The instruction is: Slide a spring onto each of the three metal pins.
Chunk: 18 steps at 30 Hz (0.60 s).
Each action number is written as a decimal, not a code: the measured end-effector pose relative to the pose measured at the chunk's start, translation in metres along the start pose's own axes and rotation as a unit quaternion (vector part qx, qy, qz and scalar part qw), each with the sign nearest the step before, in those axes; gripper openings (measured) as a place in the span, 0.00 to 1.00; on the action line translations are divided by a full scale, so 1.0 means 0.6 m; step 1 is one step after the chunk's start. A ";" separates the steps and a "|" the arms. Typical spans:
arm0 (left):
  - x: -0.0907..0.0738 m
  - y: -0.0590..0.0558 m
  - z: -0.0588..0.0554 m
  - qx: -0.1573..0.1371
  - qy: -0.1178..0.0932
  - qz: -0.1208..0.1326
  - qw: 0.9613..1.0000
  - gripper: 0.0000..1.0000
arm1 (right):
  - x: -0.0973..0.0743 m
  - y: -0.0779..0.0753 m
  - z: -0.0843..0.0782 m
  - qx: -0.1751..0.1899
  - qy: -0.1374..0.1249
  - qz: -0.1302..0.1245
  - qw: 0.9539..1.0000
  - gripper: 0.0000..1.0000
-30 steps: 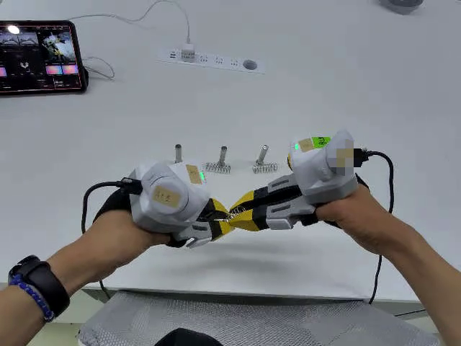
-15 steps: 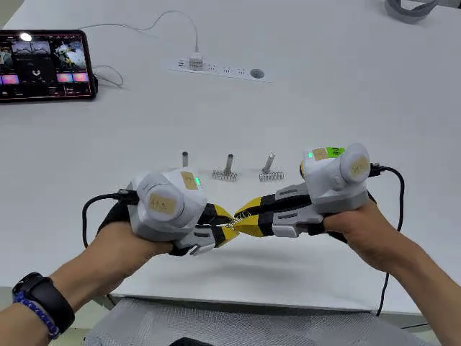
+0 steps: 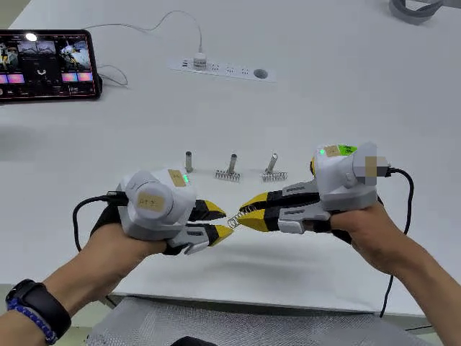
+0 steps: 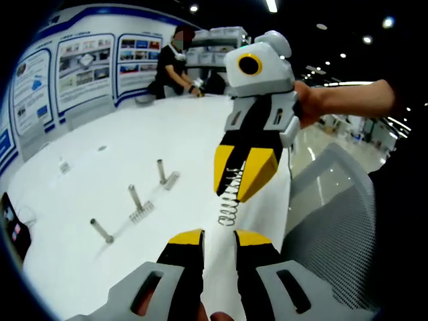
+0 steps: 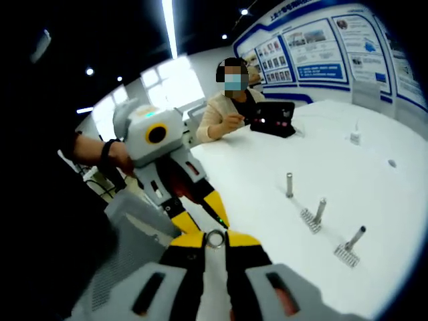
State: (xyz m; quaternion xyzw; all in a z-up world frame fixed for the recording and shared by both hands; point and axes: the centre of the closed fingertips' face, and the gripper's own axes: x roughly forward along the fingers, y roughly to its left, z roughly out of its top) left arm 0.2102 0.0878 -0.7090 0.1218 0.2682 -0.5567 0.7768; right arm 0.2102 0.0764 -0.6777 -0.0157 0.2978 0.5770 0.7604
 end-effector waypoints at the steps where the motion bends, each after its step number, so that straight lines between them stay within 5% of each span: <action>1: -0.001 0.002 -0.002 -0.003 0.000 0.003 1.000 0.18 | -0.001 0.000 0.000 0.001 -0.001 -0.001 1.000 0.12; 18: -0.035 0.060 -0.024 -0.040 -0.004 0.068 0.997 0.28 | -0.004 -0.026 -0.010 0.009 0.006 -0.024 1.000 0.12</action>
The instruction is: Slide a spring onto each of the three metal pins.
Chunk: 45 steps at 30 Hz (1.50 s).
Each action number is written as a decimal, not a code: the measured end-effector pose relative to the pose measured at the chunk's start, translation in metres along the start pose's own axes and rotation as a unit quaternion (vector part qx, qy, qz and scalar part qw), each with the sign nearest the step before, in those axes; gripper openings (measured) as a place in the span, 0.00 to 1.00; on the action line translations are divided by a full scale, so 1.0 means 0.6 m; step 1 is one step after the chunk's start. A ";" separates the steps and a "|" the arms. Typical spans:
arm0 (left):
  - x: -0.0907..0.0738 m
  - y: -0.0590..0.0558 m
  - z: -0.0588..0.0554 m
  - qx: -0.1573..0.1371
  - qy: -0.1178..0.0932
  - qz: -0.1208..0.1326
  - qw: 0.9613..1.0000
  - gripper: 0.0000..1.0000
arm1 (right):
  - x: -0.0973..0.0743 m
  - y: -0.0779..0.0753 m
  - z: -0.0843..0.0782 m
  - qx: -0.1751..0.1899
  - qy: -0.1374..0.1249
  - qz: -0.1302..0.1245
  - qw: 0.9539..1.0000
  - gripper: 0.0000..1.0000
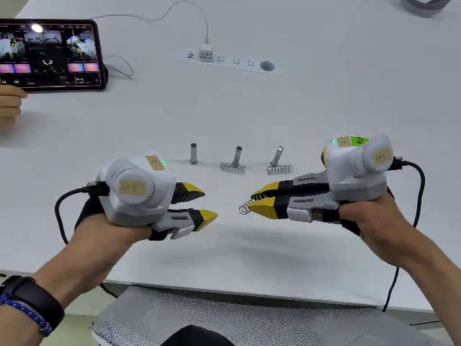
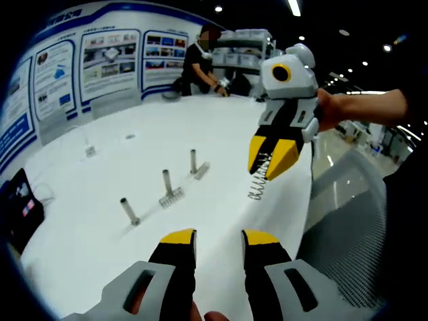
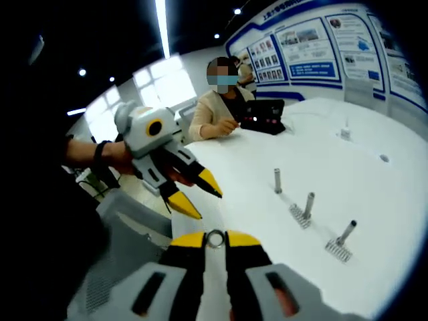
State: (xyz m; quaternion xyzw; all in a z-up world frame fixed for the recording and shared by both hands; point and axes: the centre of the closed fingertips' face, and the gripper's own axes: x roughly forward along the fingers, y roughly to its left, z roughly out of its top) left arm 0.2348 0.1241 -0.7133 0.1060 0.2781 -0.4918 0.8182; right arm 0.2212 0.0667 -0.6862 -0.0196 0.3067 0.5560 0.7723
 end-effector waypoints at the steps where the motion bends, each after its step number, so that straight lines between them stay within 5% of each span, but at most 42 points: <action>1: -0.001 0.004 -0.001 -0.002 0.000 0.003 1.000 0.29 | 0.000 -0.001 0.000 0.000 0.001 -0.001 1.000 0.12; 26: -0.050 0.083 -0.023 -0.060 -0.016 0.081 0.995 0.43 | 0.040 -0.044 0.026 -0.025 0.044 -0.012 0.999 0.12; 45: -0.073 0.116 -0.042 -0.088 -0.022 0.112 0.990 0.54 | 0.077 -0.087 0.048 -0.050 0.076 -0.015 0.996 0.12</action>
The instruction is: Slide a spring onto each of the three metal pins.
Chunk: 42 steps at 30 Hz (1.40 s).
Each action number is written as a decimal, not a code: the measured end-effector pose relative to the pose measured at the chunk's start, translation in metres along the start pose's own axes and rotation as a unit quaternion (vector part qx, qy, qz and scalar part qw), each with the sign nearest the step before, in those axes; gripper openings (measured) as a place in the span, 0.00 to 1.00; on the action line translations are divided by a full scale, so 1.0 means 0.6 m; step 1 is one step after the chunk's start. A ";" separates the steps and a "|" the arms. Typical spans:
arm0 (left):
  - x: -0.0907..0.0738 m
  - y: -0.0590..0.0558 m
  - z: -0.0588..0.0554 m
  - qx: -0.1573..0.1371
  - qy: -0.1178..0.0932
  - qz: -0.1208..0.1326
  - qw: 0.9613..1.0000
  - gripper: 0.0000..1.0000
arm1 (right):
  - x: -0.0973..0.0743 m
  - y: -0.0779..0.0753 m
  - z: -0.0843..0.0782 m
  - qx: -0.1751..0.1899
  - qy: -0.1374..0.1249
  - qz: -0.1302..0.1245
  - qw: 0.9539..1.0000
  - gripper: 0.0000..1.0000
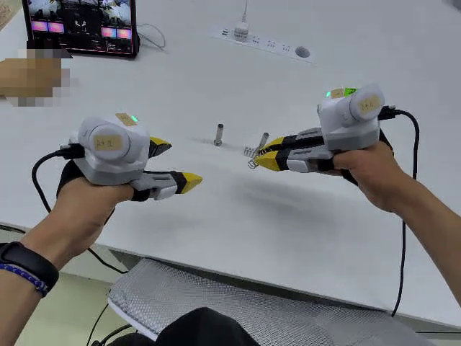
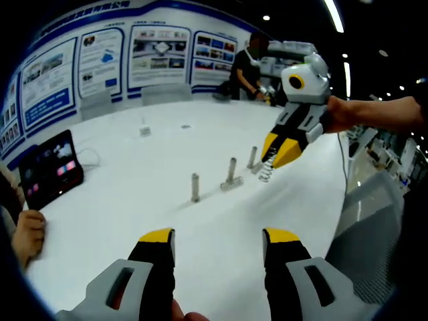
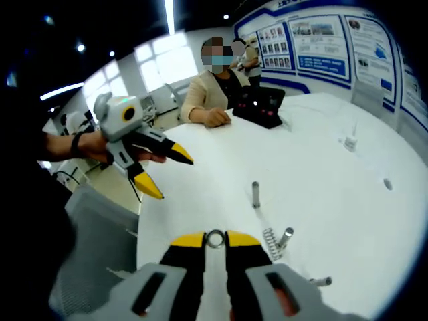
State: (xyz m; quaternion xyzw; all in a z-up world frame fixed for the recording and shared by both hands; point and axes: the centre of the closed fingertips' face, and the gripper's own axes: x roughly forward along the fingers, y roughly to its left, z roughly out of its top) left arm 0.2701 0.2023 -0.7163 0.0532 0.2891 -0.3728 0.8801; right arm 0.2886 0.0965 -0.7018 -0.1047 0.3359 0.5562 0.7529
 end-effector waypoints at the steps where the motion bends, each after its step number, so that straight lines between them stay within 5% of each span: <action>1: -0.001 0.002 -0.001 -0.002 -0.001 0.002 1.000 0.55 | 0.002 -0.003 0.001 -0.001 0.002 0.000 1.000 0.12; 29: -0.037 0.030 -0.014 -0.038 -0.017 0.032 0.999 0.65 | 0.061 -0.083 0.064 -0.047 0.038 -0.021 0.998 0.12; 42: -0.048 0.035 -0.028 -0.049 -0.017 0.039 0.998 0.65 | 0.087 -0.095 0.086 -0.061 0.045 -0.019 0.997 0.12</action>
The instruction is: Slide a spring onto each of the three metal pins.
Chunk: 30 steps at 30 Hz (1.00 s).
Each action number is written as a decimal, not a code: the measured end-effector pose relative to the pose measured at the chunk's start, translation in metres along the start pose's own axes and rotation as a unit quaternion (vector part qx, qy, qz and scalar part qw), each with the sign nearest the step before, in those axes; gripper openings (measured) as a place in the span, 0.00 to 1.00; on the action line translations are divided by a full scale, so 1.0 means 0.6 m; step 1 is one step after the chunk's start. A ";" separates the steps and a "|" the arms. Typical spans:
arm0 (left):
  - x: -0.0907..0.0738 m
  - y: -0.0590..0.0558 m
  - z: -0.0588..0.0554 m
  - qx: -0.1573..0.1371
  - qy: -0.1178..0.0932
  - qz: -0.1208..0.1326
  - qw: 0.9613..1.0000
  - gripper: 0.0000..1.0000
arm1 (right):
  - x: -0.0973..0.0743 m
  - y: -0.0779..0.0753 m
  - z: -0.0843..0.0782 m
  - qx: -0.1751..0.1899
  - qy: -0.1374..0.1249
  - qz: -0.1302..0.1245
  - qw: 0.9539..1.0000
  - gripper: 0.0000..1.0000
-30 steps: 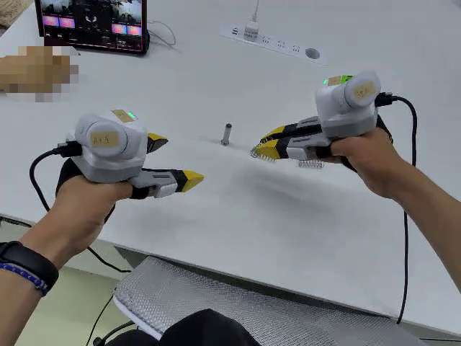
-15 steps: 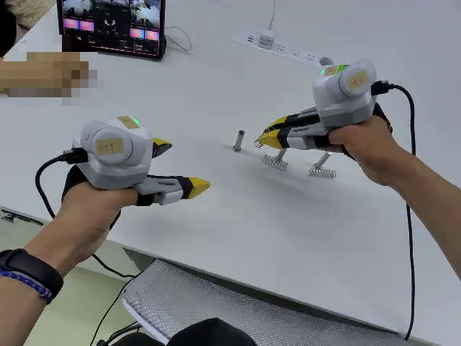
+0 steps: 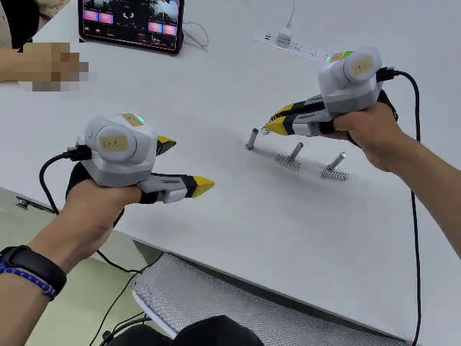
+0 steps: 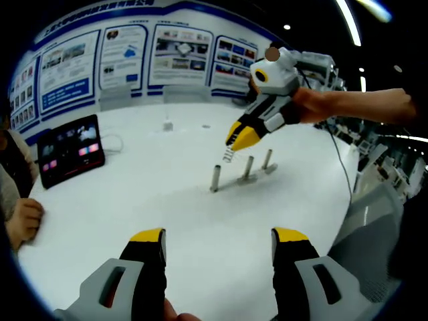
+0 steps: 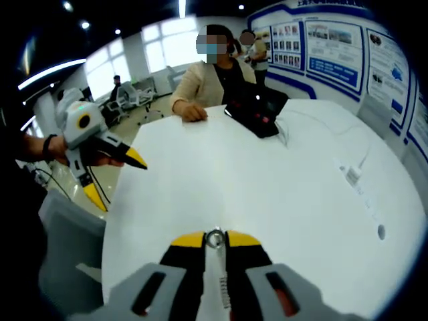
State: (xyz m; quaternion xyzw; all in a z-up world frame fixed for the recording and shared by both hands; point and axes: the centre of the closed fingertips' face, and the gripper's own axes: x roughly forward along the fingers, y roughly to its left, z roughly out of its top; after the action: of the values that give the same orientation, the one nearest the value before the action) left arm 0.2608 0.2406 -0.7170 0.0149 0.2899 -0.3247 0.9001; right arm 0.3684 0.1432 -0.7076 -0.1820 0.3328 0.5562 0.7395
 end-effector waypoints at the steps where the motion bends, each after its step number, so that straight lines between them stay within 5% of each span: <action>1: 0.000 0.000 -0.001 -0.001 0.000 0.000 1.000 0.65 | 0.002 -0.001 0.001 -0.001 0.001 0.000 1.000 0.12; 30: -0.016 0.020 -0.015 -0.015 -0.002 0.011 1.000 0.64 | 0.058 -0.003 -0.014 -0.041 0.052 0.019 0.998 0.12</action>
State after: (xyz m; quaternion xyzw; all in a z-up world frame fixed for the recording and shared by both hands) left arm 0.2573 0.2576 -0.7211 0.0040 0.2925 -0.3107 0.9044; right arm 0.3735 0.1619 -0.7380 -0.2346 0.3509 0.5734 0.7022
